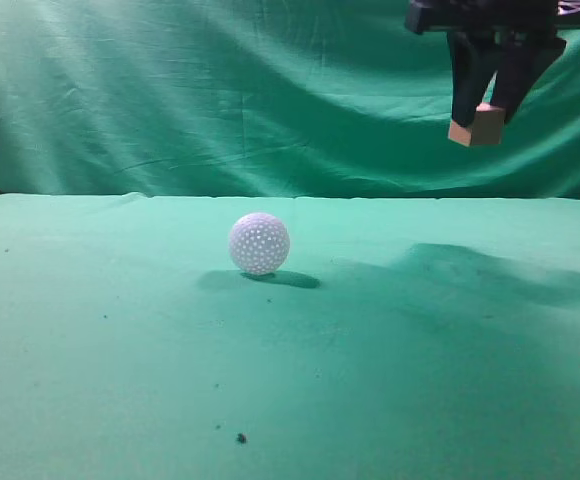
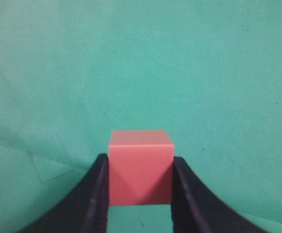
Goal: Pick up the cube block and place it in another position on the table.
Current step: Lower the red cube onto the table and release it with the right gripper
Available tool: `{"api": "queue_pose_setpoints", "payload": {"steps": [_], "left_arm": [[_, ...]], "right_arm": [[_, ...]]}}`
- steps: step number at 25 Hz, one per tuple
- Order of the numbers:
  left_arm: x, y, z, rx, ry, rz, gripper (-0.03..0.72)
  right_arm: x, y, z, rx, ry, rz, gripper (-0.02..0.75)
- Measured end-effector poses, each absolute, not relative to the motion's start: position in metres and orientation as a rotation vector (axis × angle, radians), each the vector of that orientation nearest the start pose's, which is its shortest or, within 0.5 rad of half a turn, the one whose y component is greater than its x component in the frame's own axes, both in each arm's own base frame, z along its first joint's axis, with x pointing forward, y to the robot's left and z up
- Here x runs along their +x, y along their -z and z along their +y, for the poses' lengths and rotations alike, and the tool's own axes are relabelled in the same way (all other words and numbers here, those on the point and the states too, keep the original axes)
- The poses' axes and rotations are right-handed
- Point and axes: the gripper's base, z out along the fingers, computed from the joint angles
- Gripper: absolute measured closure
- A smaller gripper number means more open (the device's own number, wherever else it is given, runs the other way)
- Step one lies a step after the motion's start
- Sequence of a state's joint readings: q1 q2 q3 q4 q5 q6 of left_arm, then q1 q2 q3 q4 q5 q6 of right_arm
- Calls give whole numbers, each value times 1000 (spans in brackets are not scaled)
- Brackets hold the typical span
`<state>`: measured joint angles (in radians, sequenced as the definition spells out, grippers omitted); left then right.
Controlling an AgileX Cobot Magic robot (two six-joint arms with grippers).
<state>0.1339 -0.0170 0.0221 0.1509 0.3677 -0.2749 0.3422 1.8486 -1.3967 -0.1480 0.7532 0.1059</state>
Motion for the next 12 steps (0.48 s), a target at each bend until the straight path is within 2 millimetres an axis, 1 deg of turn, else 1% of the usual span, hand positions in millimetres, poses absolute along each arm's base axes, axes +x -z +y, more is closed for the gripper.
{"api": "queue_pose_setpoints", "payload": {"steps": [5,9,12], "left_arm": [[51,-174,12,-285,-50,1831,453],[51,-174,12,-285,-50,1831,453],[51,-174,12,-285,-50,1831,453]], "right_arm": [[392,-195,127,-466,59,2660,513],[397,-175,128,-496,84,2679,513],[398,-166,129,-501,89,2698,372]]}}
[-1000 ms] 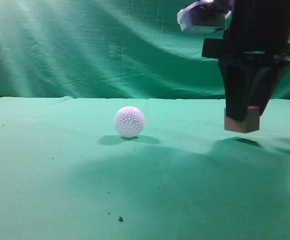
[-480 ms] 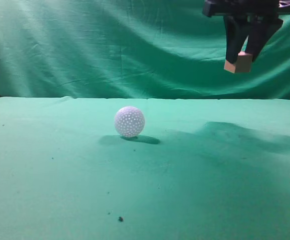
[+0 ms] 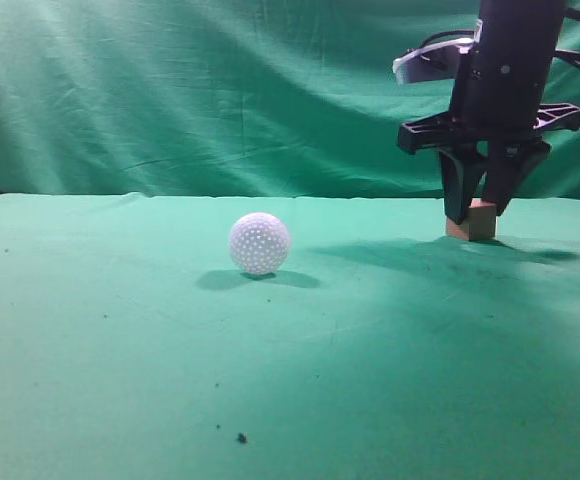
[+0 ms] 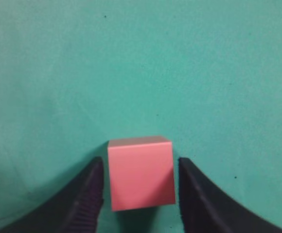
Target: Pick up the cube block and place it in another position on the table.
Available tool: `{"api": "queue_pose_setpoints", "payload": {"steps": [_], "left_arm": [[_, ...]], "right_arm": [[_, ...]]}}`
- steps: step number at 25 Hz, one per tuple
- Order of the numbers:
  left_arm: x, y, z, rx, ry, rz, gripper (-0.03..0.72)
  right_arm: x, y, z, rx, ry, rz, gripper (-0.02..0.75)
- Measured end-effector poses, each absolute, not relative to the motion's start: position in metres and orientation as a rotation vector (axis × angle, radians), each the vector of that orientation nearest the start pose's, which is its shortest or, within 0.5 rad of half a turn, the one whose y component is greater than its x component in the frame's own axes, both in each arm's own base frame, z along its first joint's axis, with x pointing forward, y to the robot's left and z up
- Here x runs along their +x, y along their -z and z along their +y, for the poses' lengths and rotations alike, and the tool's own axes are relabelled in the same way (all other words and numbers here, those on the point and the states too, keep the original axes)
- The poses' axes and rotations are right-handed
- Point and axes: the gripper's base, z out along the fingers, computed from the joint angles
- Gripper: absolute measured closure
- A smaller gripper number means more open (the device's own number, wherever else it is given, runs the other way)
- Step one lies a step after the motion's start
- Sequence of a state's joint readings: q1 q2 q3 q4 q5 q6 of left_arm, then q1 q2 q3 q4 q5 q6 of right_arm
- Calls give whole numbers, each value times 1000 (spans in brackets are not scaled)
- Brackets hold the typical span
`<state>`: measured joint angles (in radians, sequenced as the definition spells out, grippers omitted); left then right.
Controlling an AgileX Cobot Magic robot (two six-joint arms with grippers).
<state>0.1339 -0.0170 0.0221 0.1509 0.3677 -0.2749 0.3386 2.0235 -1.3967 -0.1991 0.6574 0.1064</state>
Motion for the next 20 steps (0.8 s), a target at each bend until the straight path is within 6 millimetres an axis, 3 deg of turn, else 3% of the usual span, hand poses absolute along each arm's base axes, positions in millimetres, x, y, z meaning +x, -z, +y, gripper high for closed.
{"api": "queue_pose_setpoints", "payload": {"steps": [3,5,8,13,16,17,20], "left_arm": [[51,-174,12,-285,-50,1831,453],[51,-174,12,-285,-50,1831,453],[51,-174,12,-285,-50,1831,453],[51,-174,12,-285,-50,1831,453],[51,-174,12,-285,-50,1831,453],[51,-174,12,-285,-50,1831,453],[51,-174,12,-285,-50,1831,453]], "right_arm": [[398,-167,128,-498,89,2701,248],[395,-173,127,-475,92,2715,252],[384,-200,122,-421,99,2732,252],[351,-271,109,-360,105,2702,644],[324,-306,99,-307,88,2664,738],[313,-316,95,-282,80,2651,738],[276,-325,82,-224,63,2645,738]]}}
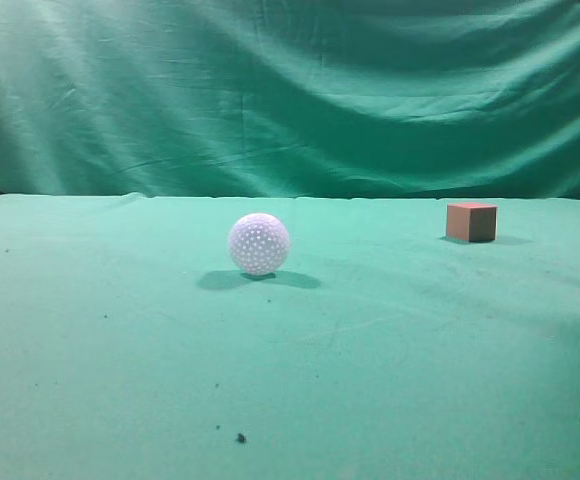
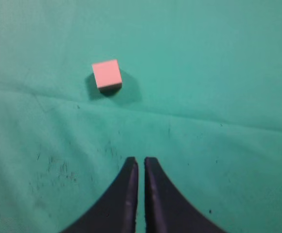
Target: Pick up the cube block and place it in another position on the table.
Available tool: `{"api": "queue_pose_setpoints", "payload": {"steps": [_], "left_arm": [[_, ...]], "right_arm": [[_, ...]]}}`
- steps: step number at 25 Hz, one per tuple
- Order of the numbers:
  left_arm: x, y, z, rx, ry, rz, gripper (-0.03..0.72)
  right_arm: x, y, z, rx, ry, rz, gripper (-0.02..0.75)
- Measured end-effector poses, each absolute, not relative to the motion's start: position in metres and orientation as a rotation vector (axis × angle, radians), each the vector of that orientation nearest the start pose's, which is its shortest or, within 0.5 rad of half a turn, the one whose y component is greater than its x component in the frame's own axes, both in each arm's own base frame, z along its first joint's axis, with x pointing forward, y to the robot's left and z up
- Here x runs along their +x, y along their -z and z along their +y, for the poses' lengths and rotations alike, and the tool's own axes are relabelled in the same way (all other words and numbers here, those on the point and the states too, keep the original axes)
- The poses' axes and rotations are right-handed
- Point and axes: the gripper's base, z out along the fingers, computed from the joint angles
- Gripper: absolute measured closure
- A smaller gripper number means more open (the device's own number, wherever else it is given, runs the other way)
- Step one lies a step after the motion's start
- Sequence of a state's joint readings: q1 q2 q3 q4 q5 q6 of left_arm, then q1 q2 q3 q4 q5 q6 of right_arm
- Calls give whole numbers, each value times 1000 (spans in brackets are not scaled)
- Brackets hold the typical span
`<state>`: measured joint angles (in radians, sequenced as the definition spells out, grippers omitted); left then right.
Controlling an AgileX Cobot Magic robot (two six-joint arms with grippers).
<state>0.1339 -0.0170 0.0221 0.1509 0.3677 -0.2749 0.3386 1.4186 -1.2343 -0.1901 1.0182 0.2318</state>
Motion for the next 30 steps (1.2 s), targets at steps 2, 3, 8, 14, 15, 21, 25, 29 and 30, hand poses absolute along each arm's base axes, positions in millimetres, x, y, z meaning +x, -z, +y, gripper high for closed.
{"api": "queue_pose_setpoints", "payload": {"steps": [2,3,8,14,15,21,25,29,30], "left_arm": [[51,-174,12,-285,-50,1831,453],[51,-174,12,-285,-50,1831,453],[51,-174,12,-285,-50,1831,453],[51,-174,12,-285,-50,1831,453],[51,-174,12,-285,-50,1831,453],[51,-174,12,-285,-50,1831,453],[51,-174,12,-285,-50,1831,453],[51,-174,12,-285,-50,1831,453],[51,-174,12,-285,-50,1831,453]], "right_arm": [[250,-324,73,-202,52,2639,738],[236,-323,68,-192,44,2632,738],[176,-316,49,-130,-22,2576,738],[123,-321,36,-81,-153,2491,738],[116,-324,34,-76,-170,2478,738],[91,-329,26,-92,-176,2463,738],[91,-329,23,-193,-120,2396,738],[82,-314,18,-229,-106,2179,738],[79,-309,15,-212,-101,2113,738]]}}
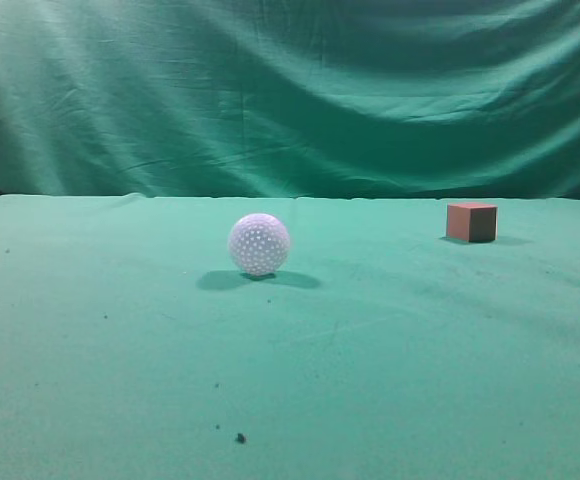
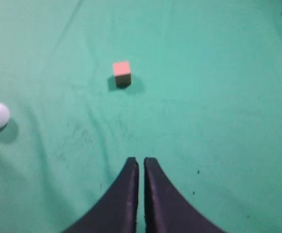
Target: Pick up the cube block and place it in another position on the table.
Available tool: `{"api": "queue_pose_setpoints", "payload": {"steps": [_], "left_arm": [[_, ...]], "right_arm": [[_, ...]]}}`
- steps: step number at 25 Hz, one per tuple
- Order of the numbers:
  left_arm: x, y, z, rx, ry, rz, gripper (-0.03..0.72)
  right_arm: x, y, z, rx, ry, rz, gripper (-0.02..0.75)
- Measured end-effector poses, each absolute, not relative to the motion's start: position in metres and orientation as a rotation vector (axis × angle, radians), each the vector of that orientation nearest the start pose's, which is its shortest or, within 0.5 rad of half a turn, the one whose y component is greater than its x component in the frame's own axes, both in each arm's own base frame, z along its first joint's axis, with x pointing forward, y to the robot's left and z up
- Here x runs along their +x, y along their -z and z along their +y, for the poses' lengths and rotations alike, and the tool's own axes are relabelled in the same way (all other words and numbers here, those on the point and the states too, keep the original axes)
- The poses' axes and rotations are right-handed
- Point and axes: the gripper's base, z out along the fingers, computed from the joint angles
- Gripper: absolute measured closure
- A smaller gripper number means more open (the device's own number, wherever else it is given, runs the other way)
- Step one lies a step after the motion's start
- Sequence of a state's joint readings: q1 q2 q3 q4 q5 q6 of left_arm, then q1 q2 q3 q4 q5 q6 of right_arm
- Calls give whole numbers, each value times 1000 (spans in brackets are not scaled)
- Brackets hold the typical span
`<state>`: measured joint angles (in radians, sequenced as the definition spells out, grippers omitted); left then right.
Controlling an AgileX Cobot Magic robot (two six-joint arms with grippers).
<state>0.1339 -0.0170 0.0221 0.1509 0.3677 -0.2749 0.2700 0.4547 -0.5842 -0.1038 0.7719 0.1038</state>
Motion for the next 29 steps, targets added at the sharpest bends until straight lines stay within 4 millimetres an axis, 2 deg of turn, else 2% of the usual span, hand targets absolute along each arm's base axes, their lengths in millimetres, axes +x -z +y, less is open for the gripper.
{"api": "queue_pose_setpoints", "payload": {"steps": [7,13,18,29], "left_arm": [[51,-174,12,-285,-50,1831,453],[51,-174,12,-285,-50,1831,453],[51,-174,12,-285,-50,1831,453],[51,-174,12,-285,-50,1831,453]], "right_arm": [[63,-239,4,-83,-54,1854,738],[56,-182,2,22,-74,1822,738],[53,-173,2,42,-94,1862,738],[52,-171,2,42,-93,1882,738]]}}
